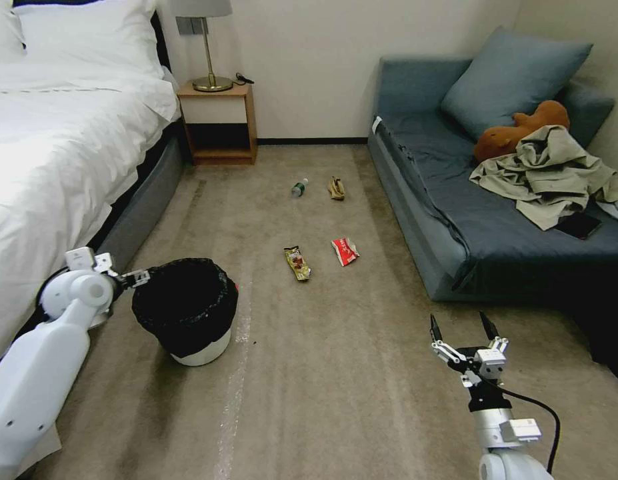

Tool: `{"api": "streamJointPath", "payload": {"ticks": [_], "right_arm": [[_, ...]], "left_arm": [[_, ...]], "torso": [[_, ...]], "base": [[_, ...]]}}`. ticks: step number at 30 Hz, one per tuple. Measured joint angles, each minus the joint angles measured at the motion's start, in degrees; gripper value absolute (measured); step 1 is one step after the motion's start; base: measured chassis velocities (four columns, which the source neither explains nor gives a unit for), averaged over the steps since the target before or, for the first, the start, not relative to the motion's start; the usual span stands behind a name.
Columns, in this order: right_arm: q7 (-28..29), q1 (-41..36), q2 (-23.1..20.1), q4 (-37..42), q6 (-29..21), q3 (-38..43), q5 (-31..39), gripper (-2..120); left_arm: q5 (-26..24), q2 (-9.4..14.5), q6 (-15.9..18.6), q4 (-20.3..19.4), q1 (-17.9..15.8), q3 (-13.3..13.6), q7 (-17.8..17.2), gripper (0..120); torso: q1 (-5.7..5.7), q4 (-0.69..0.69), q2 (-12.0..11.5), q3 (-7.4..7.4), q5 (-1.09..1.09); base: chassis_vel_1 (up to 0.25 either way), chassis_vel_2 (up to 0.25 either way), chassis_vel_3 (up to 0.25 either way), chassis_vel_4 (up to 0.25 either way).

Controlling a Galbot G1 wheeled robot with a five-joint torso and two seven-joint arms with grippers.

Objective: Pick up the trash bin, then pick up the garbage on the floor and place it into the trash bin.

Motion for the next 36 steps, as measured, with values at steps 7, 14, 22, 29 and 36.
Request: {"api": "streamJointPath", "payload": {"ticks": [7, 14, 22, 29, 36], "right_arm": [[0.08, 0.53, -0.26, -1.24, -0.04, 0.16, 0.51, 100], [0.09, 0.9, -0.35, -2.31, 0.42, 0.51, 0.81, 100], [0.07, 0.41, -0.46, -2.62, 1.26, 1.29, 1.56, 100], [0.05, 0.22, -0.54, -2.51, 1.42, 1.61, 2.14, 100], [0.17, 0.26, -0.19, -2.3, 1.46, 1.64, 2.15, 100]], "left_arm": [[1.57, -1.21, -0.1, 5.1, -2.47, 1.48, -0.3, 100], [3.39, -1.79, -0.16, 7.57, -2.93, 1.86, 1.06, 100], [6.27, -3.67, -0.21, 11.31, -3.41, 2.32, 2.56, 99], [7.92, -4.13, -0.47, 13.29, -3.78, 2.83, 4.46, 75], [8.05, -4.61, -0.87, 13.22, -3.45, 2.98, 5.15, 51]], "torso": [[0.0, 0.02, 0.0, 0.0, 0.0], [0.0, 0.02, 0.0, 0.0, 0.0], [0.0, 0.01, 0.0, 0.0, -0.01], [0.0, 0.02, 0.0, 0.0, 0.0], [0.0, 0.01, 0.0, 0.0, 0.0]], "base": [[0.0, 0.0, 0.0, 0.0], [0.0, 0.0, 0.0, 0.0], [0.0, 0.0, 0.0, 0.0], [0.0, 0.0, 0.0, 0.0], [0.0, 0.0, 0.0, 0.0]]}}
